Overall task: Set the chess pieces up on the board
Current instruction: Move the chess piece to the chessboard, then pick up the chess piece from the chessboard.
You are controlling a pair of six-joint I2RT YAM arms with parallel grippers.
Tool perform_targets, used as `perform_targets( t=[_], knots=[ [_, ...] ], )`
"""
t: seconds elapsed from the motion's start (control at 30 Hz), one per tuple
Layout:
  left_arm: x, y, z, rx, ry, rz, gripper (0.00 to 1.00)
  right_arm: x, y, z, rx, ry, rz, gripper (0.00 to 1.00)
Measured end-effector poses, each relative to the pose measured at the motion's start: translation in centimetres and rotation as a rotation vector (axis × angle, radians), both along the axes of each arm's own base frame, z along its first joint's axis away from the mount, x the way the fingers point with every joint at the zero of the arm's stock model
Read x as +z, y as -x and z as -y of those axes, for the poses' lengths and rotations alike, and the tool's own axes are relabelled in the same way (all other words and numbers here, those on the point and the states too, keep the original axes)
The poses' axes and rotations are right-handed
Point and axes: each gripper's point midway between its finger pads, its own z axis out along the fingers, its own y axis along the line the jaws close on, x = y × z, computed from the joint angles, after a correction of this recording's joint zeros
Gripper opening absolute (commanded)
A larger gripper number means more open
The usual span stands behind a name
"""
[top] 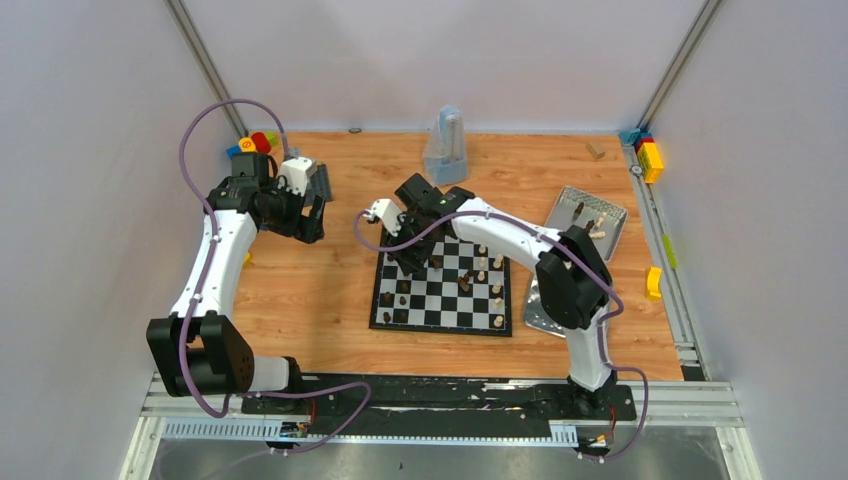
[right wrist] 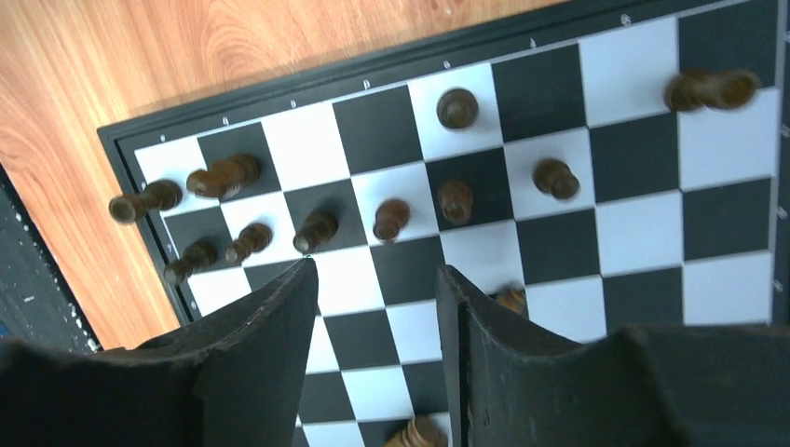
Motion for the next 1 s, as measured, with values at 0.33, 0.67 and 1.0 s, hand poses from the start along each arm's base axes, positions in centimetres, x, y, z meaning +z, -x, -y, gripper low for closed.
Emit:
perform_targets(
  t=[0.33,0.67,1.0],
  knots=[
    [0.0,0.0,0.1,-0.003,0.005,0.0,0.97,0.6,-1.7,5.0,-0.126,0.017,0.027,0.54],
    [0.0,0.0,0.1,-0.004,0.006,0.0,0.97,-1.4,-2.7,6.8,-0.194,0.061,0.008,0.54],
    [0.0,0.0,0.1,-0.004,0.006,0.0,0.97,-3.2,-2.6,6.8,-0.201,0.086,-0.025,0.46]
  ],
)
